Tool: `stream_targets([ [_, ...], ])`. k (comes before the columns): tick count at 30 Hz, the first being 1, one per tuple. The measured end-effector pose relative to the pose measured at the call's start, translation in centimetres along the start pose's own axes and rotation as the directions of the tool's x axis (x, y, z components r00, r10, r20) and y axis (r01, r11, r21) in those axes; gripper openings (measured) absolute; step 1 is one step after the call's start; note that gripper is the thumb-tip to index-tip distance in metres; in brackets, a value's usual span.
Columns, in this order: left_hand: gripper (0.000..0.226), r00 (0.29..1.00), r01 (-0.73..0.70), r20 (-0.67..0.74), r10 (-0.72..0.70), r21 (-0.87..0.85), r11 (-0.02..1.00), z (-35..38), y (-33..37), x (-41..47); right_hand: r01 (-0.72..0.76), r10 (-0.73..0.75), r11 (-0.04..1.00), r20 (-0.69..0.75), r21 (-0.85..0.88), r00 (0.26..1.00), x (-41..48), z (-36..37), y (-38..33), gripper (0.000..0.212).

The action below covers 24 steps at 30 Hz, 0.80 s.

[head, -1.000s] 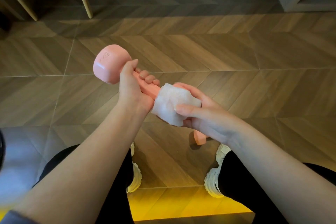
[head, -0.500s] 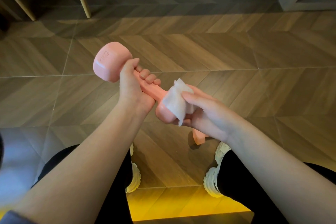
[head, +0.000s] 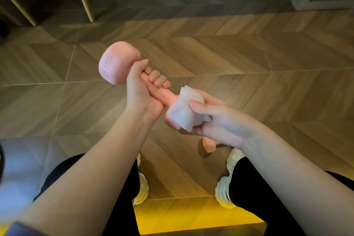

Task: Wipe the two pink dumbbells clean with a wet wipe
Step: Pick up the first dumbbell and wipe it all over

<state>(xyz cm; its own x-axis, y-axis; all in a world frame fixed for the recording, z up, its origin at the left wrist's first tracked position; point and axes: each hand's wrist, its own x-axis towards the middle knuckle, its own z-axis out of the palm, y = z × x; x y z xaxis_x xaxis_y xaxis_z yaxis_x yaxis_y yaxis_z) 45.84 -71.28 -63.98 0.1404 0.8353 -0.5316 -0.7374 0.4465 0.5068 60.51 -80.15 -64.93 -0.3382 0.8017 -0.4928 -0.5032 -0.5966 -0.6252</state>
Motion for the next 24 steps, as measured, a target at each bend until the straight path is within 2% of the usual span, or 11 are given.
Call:
stream_targets([
  [3, 0.031, 1.0, 0.001, -0.027, 0.0, 0.042, 0.999, -0.2, -0.2, 0.1, 0.055, -0.073, 0.986, -0.114, -0.155, 0.991, 0.0, 0.7, 0.8, 0.065],
  [6, 0.03, 0.996, 0.035, -0.081, -0.03, 0.069, 0.997, -0.5, -0.8, 0.0, 0.073, -0.162, 0.938, -0.243, -0.338, 0.956, 0.3, 1.1, 1.7, 0.057],
  [9, 0.034, 0.994, 0.044, -0.106, -0.036, 0.073, 0.996, -0.6, -0.9, 0.1, 0.088, -0.168, 0.948, -0.246, -0.305, 0.954, 0.3, 1.0, 1.7, 0.035],
  [12, 0.034, 0.995, 0.02, -0.1, -0.014, 0.059, 0.998, -0.4, -0.4, 0.2, 0.071, -0.106, 0.966, -0.131, -0.248, 0.986, 0.1, 0.3, 0.9, 0.027],
  [16, 0.033, 0.996, 0.009, -0.09, -0.006, 0.038, 0.999, -0.7, 0.1, 0.2, 0.06, -0.067, 0.989, -0.049, -0.132, 0.997, -0.1, -0.1, 0.6, 0.04],
  [21, 0.034, 1.0, -0.002, -0.031, 0.005, 0.095, 0.995, -0.8, 0.3, 0.0, 0.067, -0.086, 0.991, -0.17, -0.119, 0.982, 0.7, 0.8, 1.6, 0.045],
  [24, 0.035, 1.0, -0.022, 0.023, 0.019, 0.163, 0.986, -0.6, 0.1, -0.1, -0.104, 0.086, 0.989, -0.156, -0.106, 0.984, 0.8, 0.9, 1.5, 0.055],
])
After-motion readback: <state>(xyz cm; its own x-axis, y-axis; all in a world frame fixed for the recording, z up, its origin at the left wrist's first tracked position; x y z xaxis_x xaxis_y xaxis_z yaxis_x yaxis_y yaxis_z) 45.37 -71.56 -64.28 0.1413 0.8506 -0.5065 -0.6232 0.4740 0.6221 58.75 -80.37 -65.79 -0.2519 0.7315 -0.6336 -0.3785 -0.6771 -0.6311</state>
